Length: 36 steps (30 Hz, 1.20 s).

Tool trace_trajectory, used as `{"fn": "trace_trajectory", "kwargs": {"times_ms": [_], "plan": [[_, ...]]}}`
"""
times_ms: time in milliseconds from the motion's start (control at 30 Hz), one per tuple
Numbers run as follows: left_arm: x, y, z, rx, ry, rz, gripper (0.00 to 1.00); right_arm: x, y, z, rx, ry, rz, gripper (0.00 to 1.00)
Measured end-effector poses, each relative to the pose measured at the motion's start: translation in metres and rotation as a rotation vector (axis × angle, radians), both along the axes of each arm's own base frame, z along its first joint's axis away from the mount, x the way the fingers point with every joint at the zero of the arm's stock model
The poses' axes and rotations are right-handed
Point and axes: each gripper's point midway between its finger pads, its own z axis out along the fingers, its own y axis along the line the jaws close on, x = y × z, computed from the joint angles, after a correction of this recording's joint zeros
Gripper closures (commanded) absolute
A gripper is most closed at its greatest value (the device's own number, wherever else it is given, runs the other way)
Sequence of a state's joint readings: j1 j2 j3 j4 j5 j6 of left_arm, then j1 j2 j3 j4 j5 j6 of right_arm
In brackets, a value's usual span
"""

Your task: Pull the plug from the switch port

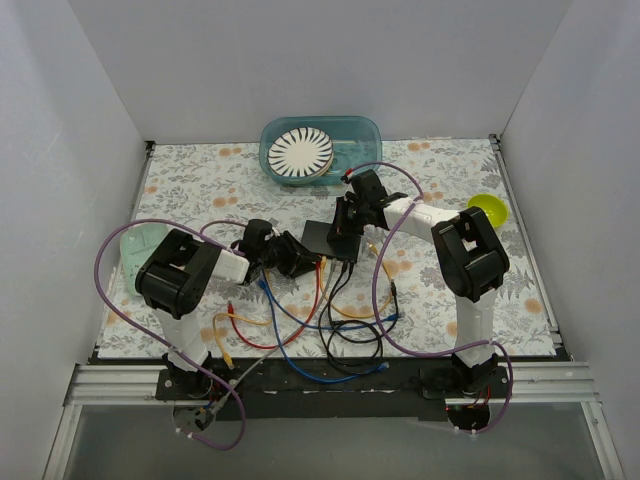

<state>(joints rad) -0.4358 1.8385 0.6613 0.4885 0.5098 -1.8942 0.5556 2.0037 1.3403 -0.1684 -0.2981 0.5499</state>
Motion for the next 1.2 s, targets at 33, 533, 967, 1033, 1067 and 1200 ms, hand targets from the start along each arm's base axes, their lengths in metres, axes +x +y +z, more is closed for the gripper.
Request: {"fn": "trace_trajectory", "kwargs": {"times_ms": [33, 533, 967, 1033, 1067, 1200], "plan": [[0.0, 0.0, 0.0, -0.004, 0.006, 0.004, 0.67, 0.0, 0.0, 0.0, 0.003, -0.002, 0.0, 0.9], [0.008, 0.001, -0.001, 0.022, 0.042, 0.035, 0.64, 0.004, -0.001, 0.001, 0.01, -0.013, -0.005, 0.9], [0.043, 0.016, 0.001, 0.143, -0.092, 0.081, 0.61, 0.009, -0.003, 0.001, 0.009, -0.028, -0.018, 0.9], [0.045, 0.019, 0.002, 0.151, -0.108, 0.083, 0.61, 0.009, -0.003, 0.001, 0.01, -0.028, -0.017, 0.9], [0.045, 0.02, 0.002, 0.153, -0.113, 0.08, 0.61, 0.009, -0.002, 0.001, 0.011, -0.027, -0.016, 0.9], [0.045, 0.019, 0.003, 0.153, -0.131, 0.06, 0.63, 0.009, -0.002, 0.001, 0.011, -0.027, -0.016, 0.9]]}}
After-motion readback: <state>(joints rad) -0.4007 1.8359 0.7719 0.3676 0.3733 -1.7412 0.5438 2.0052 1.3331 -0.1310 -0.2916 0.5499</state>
